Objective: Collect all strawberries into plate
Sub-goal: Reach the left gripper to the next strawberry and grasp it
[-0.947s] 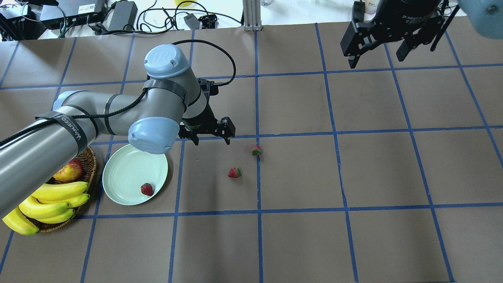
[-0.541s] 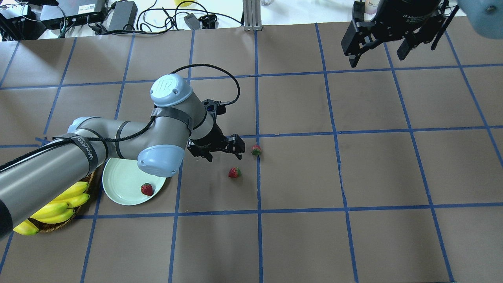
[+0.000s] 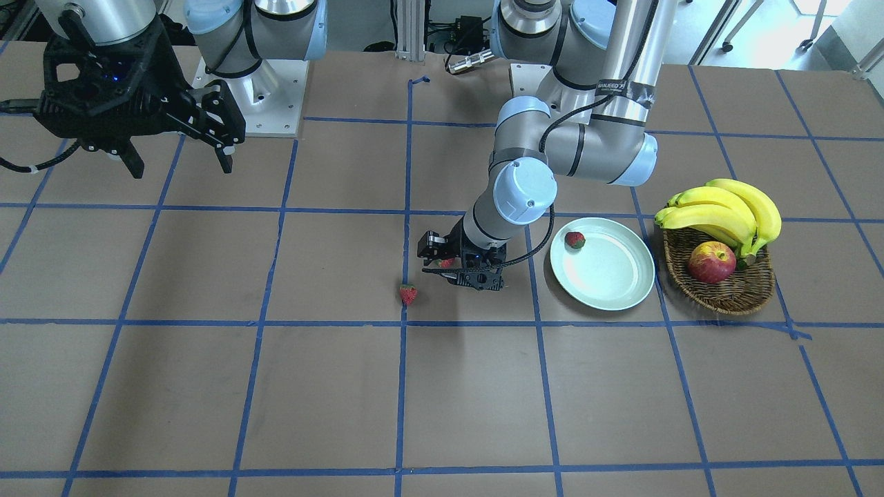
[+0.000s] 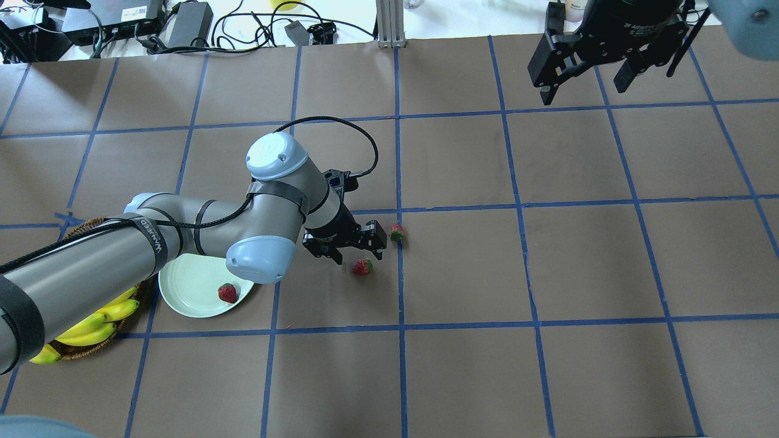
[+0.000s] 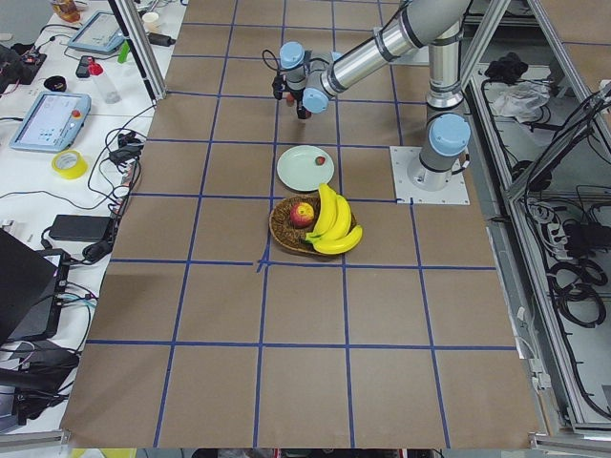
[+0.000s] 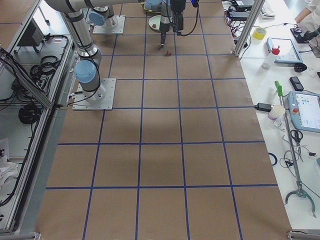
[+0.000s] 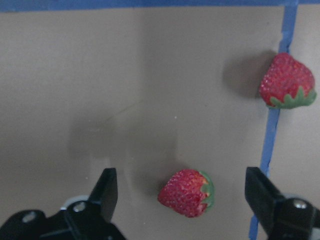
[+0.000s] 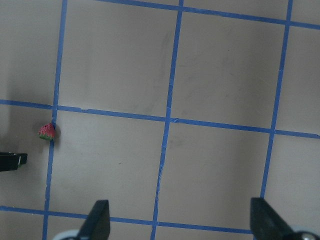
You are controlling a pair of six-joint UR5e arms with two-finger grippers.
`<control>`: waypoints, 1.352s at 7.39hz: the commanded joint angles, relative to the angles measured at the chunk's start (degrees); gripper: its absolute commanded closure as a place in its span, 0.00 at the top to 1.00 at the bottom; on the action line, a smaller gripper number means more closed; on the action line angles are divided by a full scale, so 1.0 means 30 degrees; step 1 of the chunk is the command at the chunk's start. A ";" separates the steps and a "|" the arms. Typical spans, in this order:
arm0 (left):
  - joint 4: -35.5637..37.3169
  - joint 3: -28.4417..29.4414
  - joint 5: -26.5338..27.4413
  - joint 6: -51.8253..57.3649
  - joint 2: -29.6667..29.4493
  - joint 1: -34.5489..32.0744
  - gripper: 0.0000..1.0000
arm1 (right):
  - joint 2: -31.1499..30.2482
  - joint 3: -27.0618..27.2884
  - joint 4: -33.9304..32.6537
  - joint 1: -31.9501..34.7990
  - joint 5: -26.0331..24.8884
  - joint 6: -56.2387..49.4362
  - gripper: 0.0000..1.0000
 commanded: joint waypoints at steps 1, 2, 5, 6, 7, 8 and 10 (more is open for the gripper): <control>-0.0146 0.0007 -0.0273 -0.0169 -0.0029 -0.0031 0.64 | 0.0020 0.0000 0.0014 0.0002 0.0042 -0.0005 1.00; -0.0175 -0.0022 -0.0244 -0.0169 -0.0029 -0.0060 0.43 | 0.0020 0.0000 0.0014 0.0002 0.0042 -0.0005 1.00; -0.0176 0.0036 -0.0244 -0.0140 -0.0029 -0.0031 0.00 | -0.0009 0.0000 0.0014 0.0002 0.0072 -0.0005 1.00; -0.0263 0.0268 -0.0244 0.0034 0.0145 -0.0002 0.00 | 0.0020 0.0000 0.0014 -0.0027 0.0043 -0.0005 1.00; -0.1395 0.0793 -0.0070 0.0094 0.0611 0.0173 0.00 | 0.0020 0.0000 0.0014 -0.0028 -0.0016 -0.0005 1.00; -0.3552 0.2364 0.0628 0.0123 0.0731 0.0667 0.00 | 0.0020 0.0000 0.0014 -0.0028 0.0042 -0.0005 1.00; -0.8562 0.5766 0.2819 0.0995 0.0966 0.2945 0.00 | -0.0009 0.0000 0.0014 0.0001 0.0042 -0.0005 1.00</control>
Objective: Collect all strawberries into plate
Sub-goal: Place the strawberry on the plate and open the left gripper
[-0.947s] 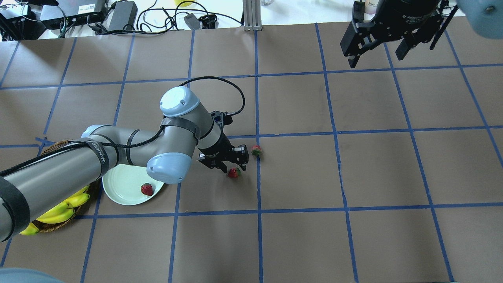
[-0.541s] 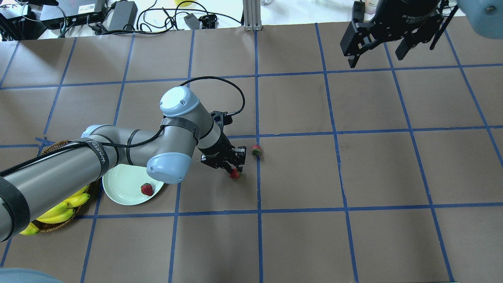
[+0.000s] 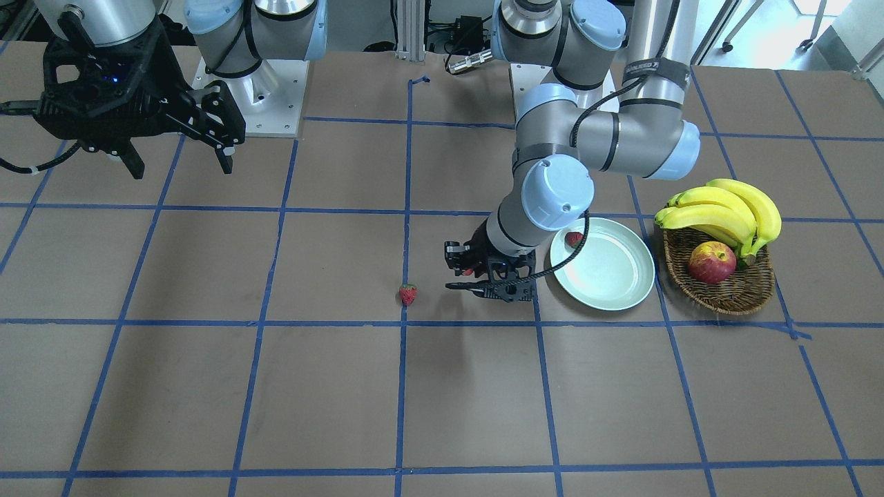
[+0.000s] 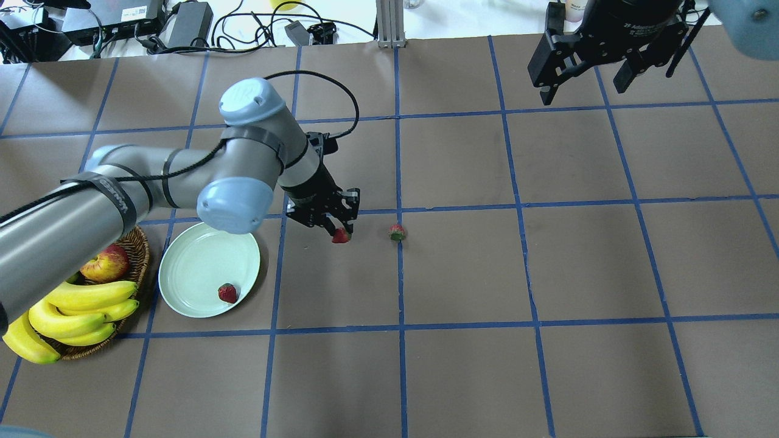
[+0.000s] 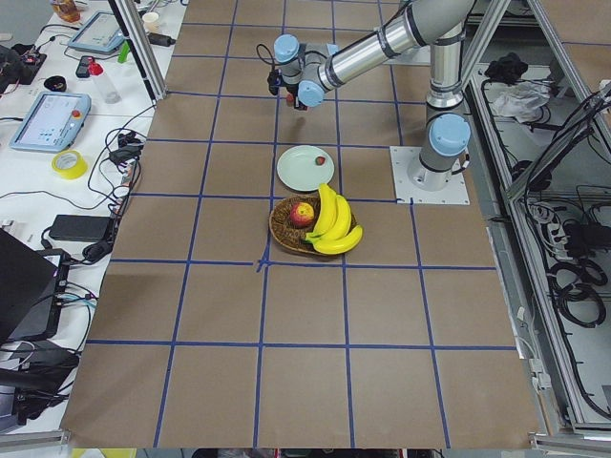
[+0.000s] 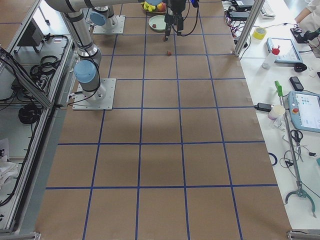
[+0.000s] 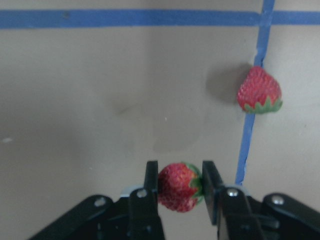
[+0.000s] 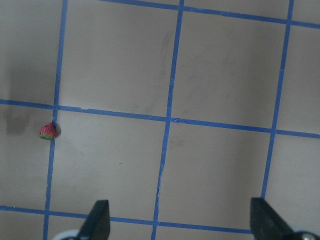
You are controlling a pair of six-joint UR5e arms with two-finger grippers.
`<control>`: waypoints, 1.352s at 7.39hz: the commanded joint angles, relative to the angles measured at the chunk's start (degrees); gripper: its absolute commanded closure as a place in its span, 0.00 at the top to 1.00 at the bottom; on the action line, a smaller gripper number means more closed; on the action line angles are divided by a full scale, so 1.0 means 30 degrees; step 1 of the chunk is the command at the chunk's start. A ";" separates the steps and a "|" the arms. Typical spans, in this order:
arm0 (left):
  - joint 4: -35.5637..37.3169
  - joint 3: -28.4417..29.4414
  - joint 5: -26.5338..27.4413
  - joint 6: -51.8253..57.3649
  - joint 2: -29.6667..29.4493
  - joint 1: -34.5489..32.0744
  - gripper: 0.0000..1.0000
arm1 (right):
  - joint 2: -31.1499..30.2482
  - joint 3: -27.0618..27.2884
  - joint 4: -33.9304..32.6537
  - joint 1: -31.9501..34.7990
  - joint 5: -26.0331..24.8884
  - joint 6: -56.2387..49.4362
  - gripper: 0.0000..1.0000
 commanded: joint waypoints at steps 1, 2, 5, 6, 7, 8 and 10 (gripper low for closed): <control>-0.3713 0.1947 0.2735 0.2310 0.0173 0.2858 0.00 | 0.0016 0.0000 0.0000 -0.0004 -0.0024 0.0000 1.00; -0.4157 0.1774 0.3068 0.3458 0.0173 0.4700 0.00 | 0.0046 0.0029 0.0000 0.0025 0.0033 0.0000 1.00; -0.3781 -0.0509 0.3713 0.5813 0.0085 0.8200 0.00 | -0.0013 0.0439 -0.0147 -0.0004 0.0063 0.0000 1.00; -0.3867 -0.0542 0.3773 0.5611 0.0056 0.8234 0.00 | -0.0013 0.0469 -0.0379 -0.0004 0.0063 0.0000 1.00; -0.3868 -0.0629 0.3774 0.5696 -0.0118 0.8292 0.04 | 0.0016 0.0498 -0.0381 -0.0004 0.0063 0.0000 1.00; -0.3781 -0.0572 0.3716 0.5639 -0.0062 0.8293 0.99 | 0.0104 0.0498 -0.0497 0.0025 0.0063 0.0029 1.00; -0.3722 -0.0426 0.3454 0.5463 0.0143 0.8148 1.00 | 0.0105 0.0498 -0.0645 -0.0004 0.0005 0.0000 1.00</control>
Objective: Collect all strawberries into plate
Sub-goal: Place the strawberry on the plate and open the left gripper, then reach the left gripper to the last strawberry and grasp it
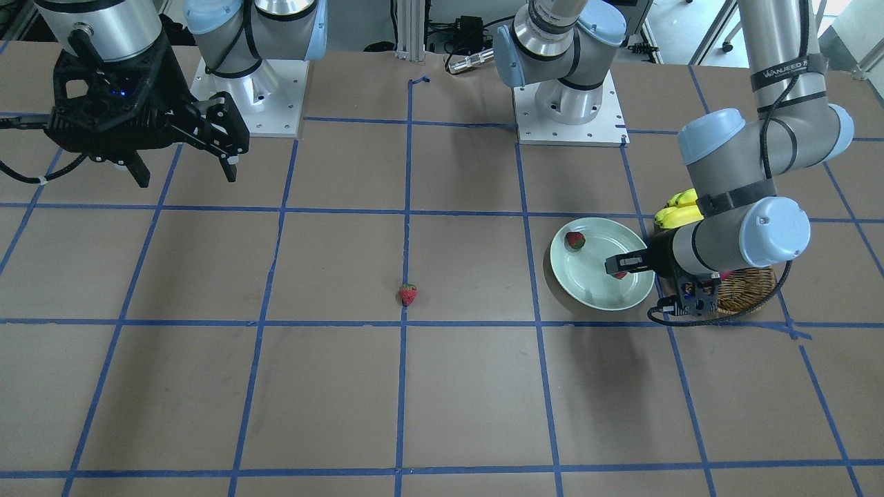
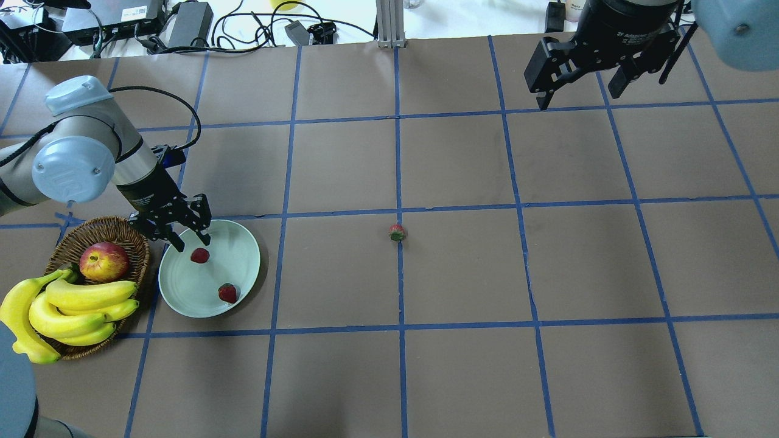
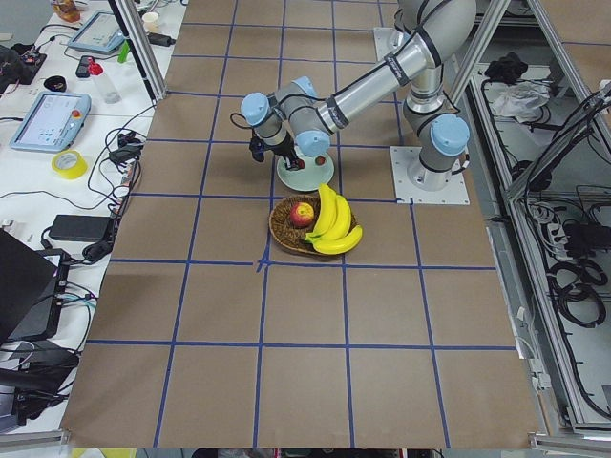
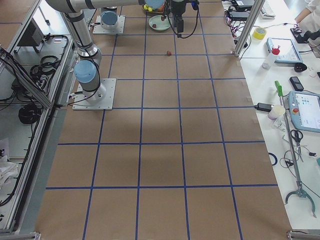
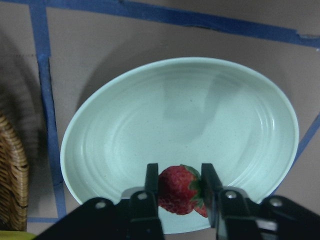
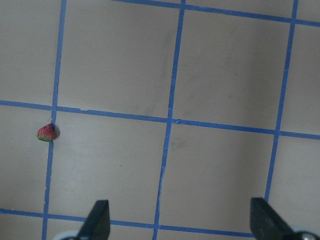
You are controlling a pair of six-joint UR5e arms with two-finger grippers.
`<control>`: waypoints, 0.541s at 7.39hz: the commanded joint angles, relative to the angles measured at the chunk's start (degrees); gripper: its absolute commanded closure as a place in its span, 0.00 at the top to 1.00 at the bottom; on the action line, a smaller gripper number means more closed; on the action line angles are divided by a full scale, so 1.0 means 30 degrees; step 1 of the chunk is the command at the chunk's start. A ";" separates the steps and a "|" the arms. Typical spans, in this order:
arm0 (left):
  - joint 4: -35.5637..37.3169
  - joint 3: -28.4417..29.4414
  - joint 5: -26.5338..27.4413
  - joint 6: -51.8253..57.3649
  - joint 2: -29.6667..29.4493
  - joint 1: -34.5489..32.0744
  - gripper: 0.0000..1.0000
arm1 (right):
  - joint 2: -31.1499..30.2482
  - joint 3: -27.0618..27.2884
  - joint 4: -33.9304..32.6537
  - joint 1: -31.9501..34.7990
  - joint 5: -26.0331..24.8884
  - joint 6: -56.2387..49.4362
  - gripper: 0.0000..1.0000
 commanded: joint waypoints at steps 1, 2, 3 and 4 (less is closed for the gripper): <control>0.0083 0.0172 -0.0268 -0.0047 0.0269 -0.0359 1.00 | 0.0015 0.0004 -0.0068 0.0021 0.0025 -0.0008 1.00; 0.0373 0.0782 -0.0936 -0.0250 0.0213 -0.0883 1.00 | 0.0015 0.0207 -0.0126 -0.0008 0.0026 -0.0008 1.00; 0.0492 0.1253 -0.2218 -0.1644 0.0270 -0.2078 1.00 | -0.0101 0.0325 -0.0127 -0.0008 -0.0032 -0.0008 1.00; 0.1624 0.1286 -0.2608 -0.4443 0.0039 -0.3511 1.00 | -0.0102 0.0326 -0.0127 -0.0008 -0.0033 -0.0008 1.00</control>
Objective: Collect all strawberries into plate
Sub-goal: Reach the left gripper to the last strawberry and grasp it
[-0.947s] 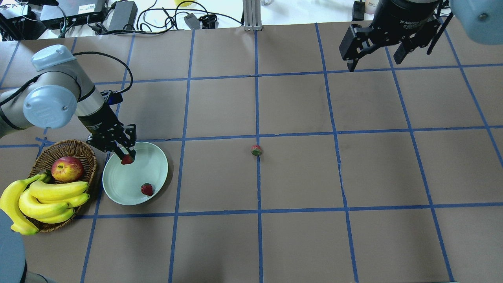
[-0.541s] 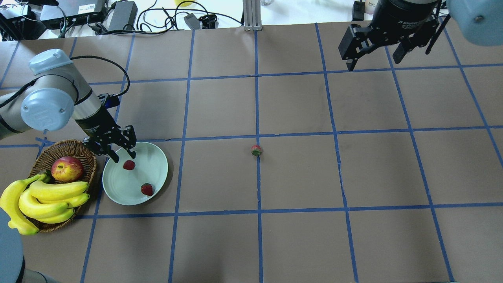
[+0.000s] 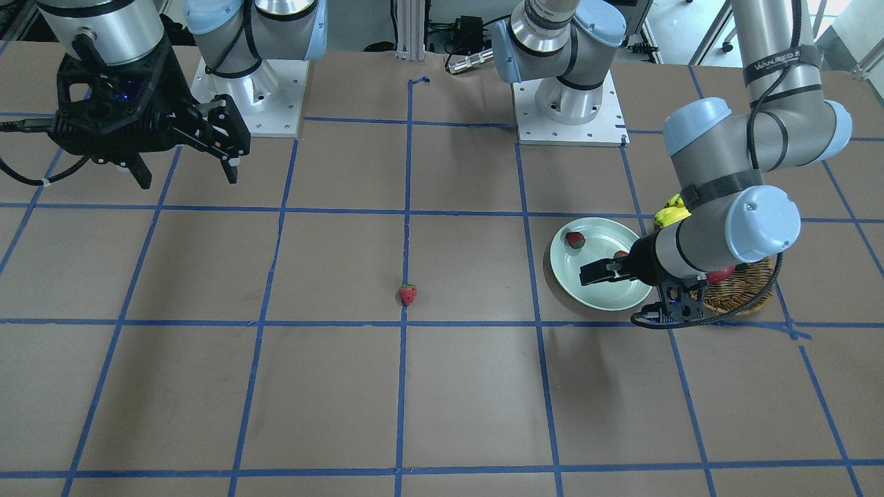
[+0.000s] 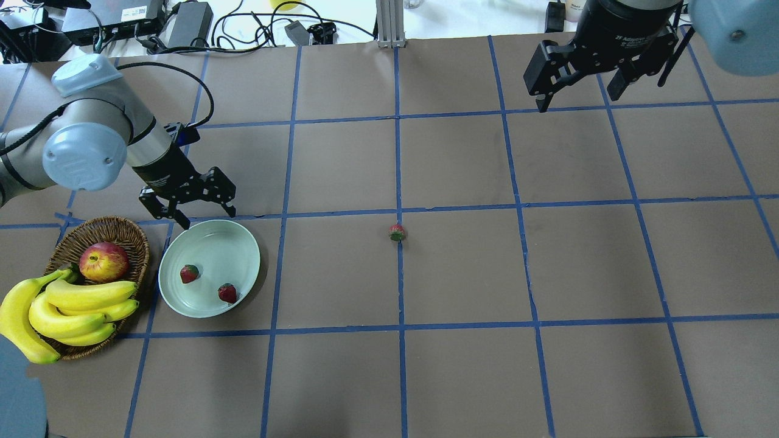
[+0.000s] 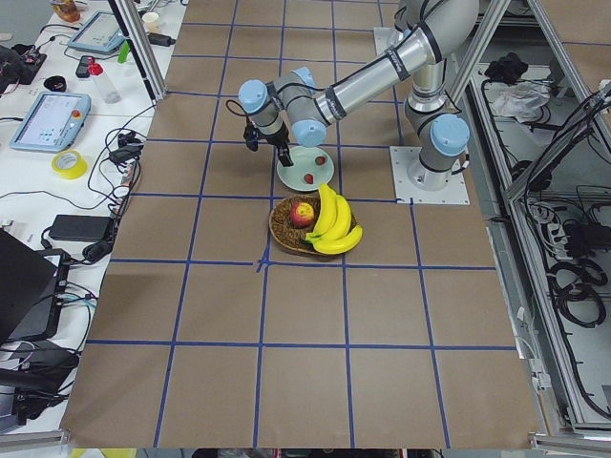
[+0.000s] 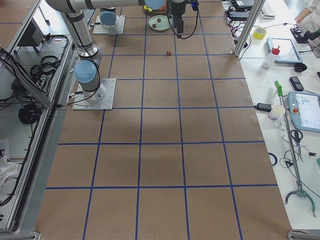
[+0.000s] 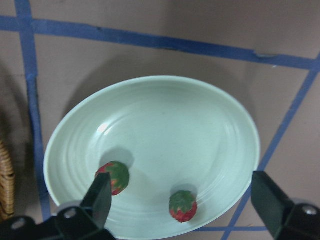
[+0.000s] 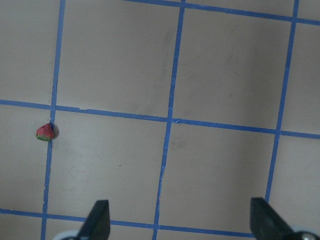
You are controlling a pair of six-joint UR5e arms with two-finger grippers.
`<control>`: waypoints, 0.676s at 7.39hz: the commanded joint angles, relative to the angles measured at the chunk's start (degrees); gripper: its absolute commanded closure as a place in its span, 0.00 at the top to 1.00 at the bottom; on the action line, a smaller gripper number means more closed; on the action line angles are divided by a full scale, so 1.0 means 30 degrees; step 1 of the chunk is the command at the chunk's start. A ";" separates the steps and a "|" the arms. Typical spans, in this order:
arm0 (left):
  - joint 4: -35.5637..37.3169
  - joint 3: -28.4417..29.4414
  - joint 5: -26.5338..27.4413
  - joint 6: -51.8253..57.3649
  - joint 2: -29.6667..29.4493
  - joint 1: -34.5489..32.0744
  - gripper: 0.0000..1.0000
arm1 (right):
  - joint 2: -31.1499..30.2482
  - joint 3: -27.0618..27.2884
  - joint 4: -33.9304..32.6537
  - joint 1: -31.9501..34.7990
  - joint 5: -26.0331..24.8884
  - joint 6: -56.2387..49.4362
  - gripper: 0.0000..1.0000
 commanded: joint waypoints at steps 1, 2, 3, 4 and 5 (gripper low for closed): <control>0.2624 0.0094 -0.1321 -0.3587 -0.0300 -0.3029 1.00 | -0.0040 0.0067 -0.0040 -0.0006 0.0039 0.0000 1.00; 0.2873 0.0034 -0.2487 -0.3741 -0.0505 -0.3768 1.00 | -0.0040 0.0067 -0.0069 -0.0035 -0.0019 0.0000 1.00; 0.3252 0.0004 -0.4035 -0.3974 -0.0652 -0.4153 1.00 | -0.0011 0.0067 -0.0214 -0.0006 -0.0019 0.0000 1.00; 0.3807 0.0004 -0.3964 -0.5195 -0.0740 -0.5143 1.00 | -0.0039 0.0067 -0.0216 -0.0006 -0.0019 0.0000 1.00; 0.5176 0.0004 -0.3296 -0.6570 -0.1002 -0.6487 1.00 | -0.0040 0.0067 -0.0245 -0.0006 0.0010 0.0000 1.00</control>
